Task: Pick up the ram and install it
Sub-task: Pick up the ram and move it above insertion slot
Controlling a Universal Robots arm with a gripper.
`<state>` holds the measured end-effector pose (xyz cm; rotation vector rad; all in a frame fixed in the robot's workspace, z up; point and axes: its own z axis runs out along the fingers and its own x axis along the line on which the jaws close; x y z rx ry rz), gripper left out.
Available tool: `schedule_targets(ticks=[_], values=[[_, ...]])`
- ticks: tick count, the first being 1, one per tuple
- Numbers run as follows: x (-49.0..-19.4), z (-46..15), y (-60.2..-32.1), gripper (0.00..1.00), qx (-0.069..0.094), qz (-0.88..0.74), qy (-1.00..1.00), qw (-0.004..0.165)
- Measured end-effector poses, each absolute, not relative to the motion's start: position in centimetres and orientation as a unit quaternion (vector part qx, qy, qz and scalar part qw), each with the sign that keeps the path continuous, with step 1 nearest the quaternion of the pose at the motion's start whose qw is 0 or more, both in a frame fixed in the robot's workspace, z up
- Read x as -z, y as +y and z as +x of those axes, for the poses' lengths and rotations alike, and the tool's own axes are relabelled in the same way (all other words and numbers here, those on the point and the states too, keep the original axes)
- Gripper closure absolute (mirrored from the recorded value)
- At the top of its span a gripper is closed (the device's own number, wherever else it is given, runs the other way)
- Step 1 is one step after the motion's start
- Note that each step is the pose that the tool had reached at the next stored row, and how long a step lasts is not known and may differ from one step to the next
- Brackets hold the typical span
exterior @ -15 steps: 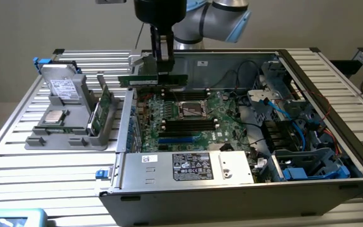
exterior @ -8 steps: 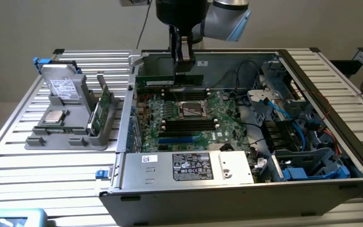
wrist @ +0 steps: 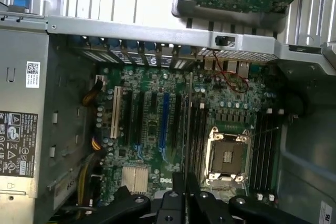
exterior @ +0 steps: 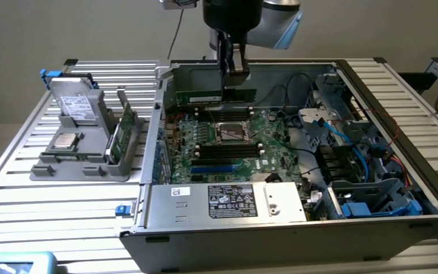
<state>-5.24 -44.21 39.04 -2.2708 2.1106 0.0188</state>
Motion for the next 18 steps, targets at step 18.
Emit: schedule_targets(ticks=[18], values=[[-37.9,-4.2,-42.0,0.86,0.001,-0.726,0.688,0.021]])
